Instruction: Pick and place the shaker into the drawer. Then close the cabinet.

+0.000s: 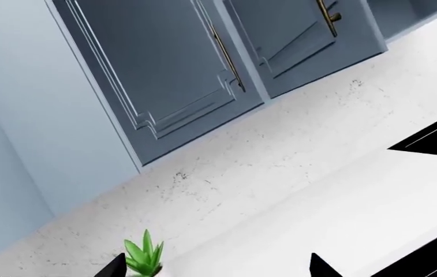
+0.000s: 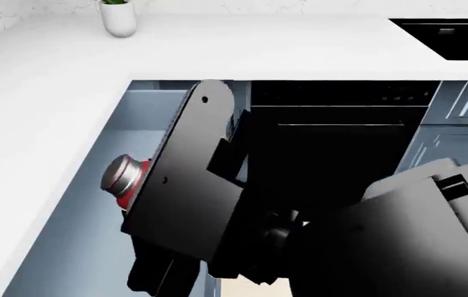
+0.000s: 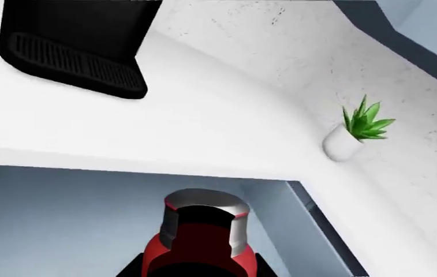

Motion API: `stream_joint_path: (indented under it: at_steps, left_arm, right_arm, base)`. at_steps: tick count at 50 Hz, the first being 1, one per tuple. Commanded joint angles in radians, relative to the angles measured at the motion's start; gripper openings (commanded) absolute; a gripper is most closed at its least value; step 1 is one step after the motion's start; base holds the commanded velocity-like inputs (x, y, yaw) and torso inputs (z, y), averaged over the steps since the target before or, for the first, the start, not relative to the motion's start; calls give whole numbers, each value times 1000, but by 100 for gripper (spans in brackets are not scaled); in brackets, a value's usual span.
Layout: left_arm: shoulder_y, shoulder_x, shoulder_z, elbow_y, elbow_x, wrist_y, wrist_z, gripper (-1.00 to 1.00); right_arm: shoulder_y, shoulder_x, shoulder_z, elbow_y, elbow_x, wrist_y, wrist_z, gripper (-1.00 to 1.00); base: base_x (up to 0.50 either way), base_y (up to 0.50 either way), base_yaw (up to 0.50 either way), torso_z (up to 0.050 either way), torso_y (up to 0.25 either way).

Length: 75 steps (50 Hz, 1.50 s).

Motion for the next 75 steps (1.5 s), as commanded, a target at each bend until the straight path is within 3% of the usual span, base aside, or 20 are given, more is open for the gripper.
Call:
stream_joint_path:
  at_steps: [1, 10, 26, 46, 75]
  left_arm:
    - [35, -7, -33, 41, -51, -34, -39, 100]
    - [69, -28, -78, 80, -104, -73, -97, 100]
    - [90, -68, -97, 107, -210, -96, -186, 100]
    - [106, -97, -79, 112, -290, -74, -248, 100]
    - [106, -134, -47, 116, -372, -47, -303, 100]
  right_arm:
    - [66, -103, -209, 67, -183, 34, -250, -100]
    - [55, -141, -352, 163, -291, -14, -381, -100]
    - [1, -192, -384, 522, -431, -211, -515, -100]
    - [-159, -218, -632, 673, -521, -301, -450, -100]
    - [-190, -227, -737, 832, -532, -455, -394, -100]
  base:
    - [0, 0, 0, 0, 0]
    - [0, 0, 0, 0, 0]
    - [0, 0, 0, 0, 0]
    - [0, 0, 0, 0, 0]
    - [0, 0, 0, 0, 0]
